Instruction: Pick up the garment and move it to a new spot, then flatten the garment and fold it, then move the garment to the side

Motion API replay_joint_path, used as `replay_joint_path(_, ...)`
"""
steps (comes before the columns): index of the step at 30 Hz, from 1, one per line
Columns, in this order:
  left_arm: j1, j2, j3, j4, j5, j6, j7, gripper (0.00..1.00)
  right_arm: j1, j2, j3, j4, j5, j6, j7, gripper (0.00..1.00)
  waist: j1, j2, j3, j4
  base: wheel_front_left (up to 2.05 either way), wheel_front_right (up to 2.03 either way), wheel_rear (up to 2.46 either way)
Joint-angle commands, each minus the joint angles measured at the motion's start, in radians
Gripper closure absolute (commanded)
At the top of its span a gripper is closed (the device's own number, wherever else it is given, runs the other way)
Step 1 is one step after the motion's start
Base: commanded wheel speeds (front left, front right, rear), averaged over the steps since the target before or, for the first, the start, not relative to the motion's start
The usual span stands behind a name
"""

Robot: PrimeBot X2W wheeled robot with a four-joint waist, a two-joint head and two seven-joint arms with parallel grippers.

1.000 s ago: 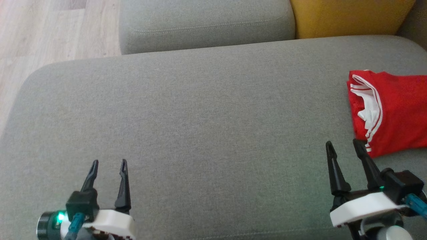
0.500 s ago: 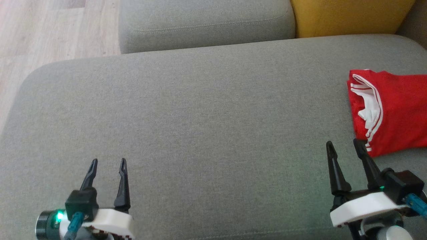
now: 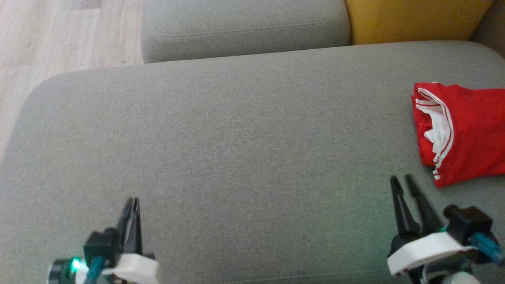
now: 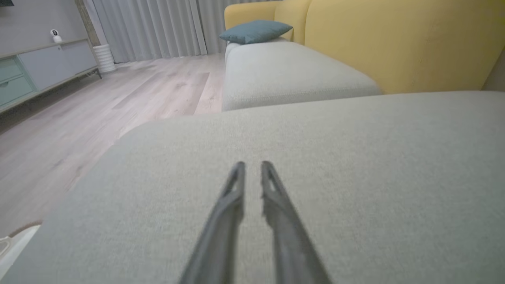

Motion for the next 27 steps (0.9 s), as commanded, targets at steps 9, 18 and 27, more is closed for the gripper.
replay_joint_path(9, -0.002, -0.013, 0.021, 0.011, -0.090, -0.024, 0.016, 1.00, -0.008, -0.006, 0.001, 0.025, 0.097, 0.000, 0.001, 1.00, 0.0000, -0.0001, 0.001, 0.002, 0.00, 0.00, 0.00)
replay_joint_path(18, -0.019, -0.024, 0.048, 0.026, -0.193, -0.057, 0.037, 1.00, -0.027, -0.013, -0.001, 0.045, 0.208, 0.000, 0.003, 1.00, 0.0000, -0.0001, 0.001, 0.005, 0.00, 0.00, 0.00)
replay_joint_path(27, -0.034, -0.035, 0.075, 0.040, -0.295, -0.089, 0.058, 1.00, -0.044, -0.018, -0.004, 0.063, 0.318, 0.001, 0.006, 1.00, 0.0000, -0.0001, 0.001, 0.008, 0.00, 0.00, 0.00)
